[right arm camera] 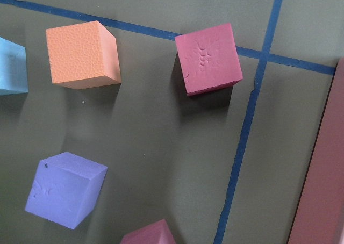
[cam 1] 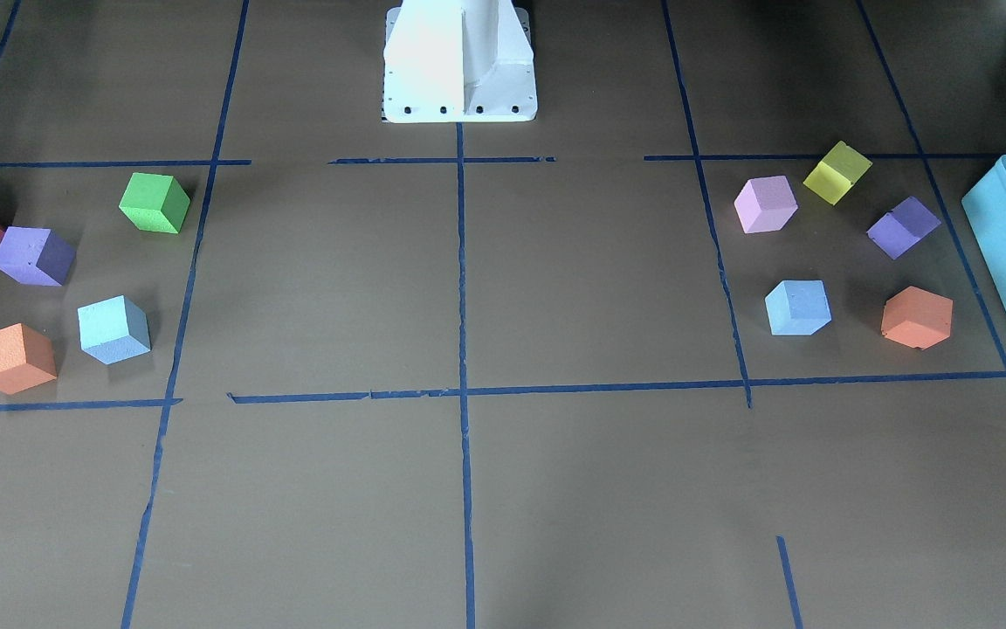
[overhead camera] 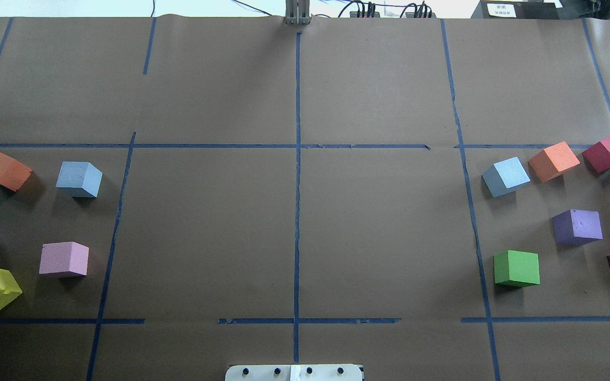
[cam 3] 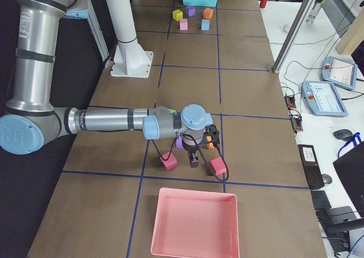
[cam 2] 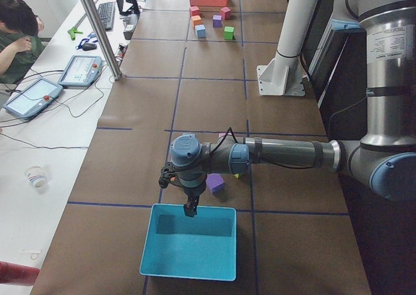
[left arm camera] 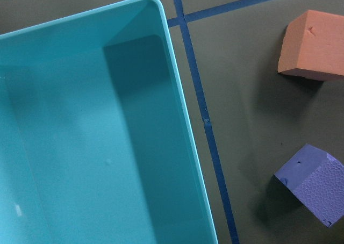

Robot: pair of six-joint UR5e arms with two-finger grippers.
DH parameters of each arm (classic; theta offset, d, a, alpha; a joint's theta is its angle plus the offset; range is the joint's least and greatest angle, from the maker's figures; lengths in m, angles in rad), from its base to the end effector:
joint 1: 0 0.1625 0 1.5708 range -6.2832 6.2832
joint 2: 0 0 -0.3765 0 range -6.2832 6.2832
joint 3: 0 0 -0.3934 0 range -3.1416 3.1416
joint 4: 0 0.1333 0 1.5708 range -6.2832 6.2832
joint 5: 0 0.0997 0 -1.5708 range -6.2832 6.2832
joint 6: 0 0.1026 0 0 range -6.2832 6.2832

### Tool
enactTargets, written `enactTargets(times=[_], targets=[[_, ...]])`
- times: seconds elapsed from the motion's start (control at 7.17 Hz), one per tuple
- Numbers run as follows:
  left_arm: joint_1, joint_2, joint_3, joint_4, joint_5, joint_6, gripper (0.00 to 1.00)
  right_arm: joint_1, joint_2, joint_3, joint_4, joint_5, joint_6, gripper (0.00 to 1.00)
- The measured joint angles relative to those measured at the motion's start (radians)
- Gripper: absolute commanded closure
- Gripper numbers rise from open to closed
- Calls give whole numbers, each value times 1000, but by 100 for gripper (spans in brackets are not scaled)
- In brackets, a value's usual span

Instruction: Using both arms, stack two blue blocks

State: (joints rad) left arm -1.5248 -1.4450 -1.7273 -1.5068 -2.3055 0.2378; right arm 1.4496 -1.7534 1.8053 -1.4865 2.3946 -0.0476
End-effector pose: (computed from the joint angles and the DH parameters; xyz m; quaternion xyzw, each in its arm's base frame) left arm -0.0441 -0.4456 0.6034 0.0189 0.3589 0.1261 0.9246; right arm 0.0053 -0.4366 0.5679 0.0476 -0.4014 -0.1042 0.9087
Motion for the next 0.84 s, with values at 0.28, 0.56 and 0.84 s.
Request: enactTargets(times=[0.28, 0.56, 0.84], targets=[[1, 1, 1, -2, 0, 0, 0, -3, 4, 1, 0, -1, 0, 0], [1, 1, 1, -2, 0, 0, 0, -38, 56, 3, 2, -2, 38, 0], [1, 1, 2, -3, -1, 0, 0, -155, 199, 0, 2, -10, 161, 0]])
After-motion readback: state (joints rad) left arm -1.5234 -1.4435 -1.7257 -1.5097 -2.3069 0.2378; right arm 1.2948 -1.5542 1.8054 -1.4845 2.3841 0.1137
